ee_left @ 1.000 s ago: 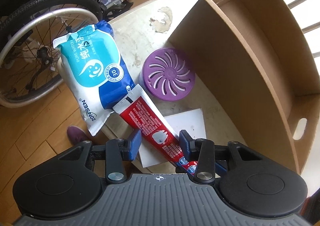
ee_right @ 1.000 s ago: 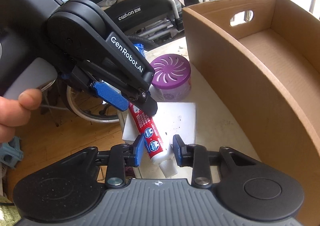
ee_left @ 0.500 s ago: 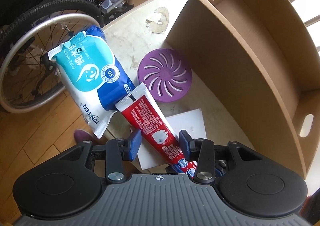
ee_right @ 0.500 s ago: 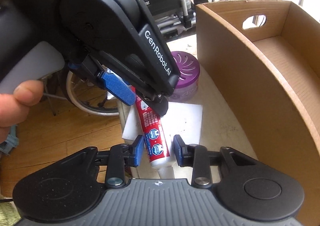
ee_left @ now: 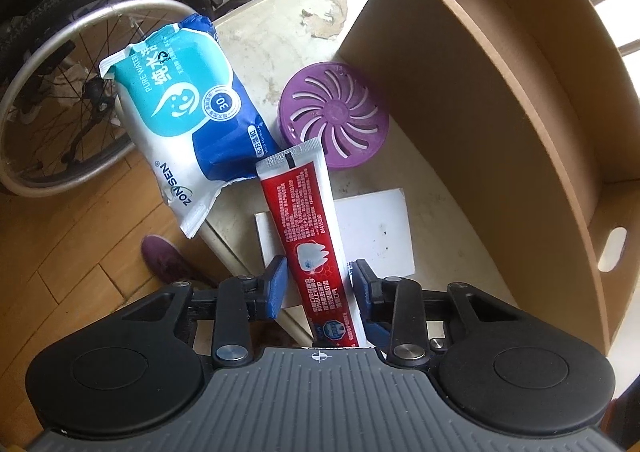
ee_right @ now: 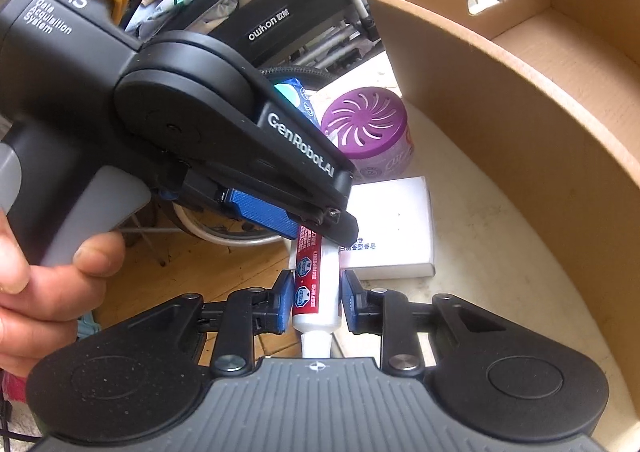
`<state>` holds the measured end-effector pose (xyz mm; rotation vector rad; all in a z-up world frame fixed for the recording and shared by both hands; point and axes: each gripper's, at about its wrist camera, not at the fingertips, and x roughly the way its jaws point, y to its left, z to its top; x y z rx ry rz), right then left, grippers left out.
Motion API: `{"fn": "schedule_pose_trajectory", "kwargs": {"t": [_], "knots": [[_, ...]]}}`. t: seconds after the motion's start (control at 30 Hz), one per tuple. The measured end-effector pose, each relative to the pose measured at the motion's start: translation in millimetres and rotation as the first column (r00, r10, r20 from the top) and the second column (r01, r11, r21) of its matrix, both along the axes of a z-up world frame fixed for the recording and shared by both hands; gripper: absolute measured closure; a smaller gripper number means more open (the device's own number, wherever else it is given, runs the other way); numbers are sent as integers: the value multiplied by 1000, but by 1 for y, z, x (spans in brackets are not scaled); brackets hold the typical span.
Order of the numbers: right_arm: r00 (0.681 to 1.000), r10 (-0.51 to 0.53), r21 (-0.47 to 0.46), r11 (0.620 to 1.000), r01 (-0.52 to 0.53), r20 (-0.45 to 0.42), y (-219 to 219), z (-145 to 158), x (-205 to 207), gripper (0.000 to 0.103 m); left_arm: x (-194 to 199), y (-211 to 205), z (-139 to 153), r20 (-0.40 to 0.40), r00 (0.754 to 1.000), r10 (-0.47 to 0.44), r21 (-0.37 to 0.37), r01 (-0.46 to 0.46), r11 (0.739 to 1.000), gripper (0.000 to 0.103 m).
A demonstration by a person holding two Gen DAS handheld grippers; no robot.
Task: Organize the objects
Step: 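Close the left gripper on the red toothpaste tube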
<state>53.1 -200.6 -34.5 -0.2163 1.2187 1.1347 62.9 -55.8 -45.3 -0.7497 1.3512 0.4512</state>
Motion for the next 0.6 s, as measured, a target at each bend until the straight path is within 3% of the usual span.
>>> {"fn": "schedule_pose_trajectory", "kwargs": {"t": [0.33,0.37,0.43,0.6], "knots": [[1000,-2,23,1000,2,0,-10,13,-9,79,-8,-6,8,19,1000,20,22,-20,1000,74],[1000,-3,27,1000,3,3,-9,15,-8,82,-9,-6,8,21,1000,21,25,-21,999,74],[1000,-11,35,999,11,-5,-8,17,-8,98,-11,-6,6,18,999,27,14,-27,1000,77],[1000,-27,12,1000,27,2,11,4,4,100,-14,-5,2,33,998,54,-5,-54,999,79]]}}
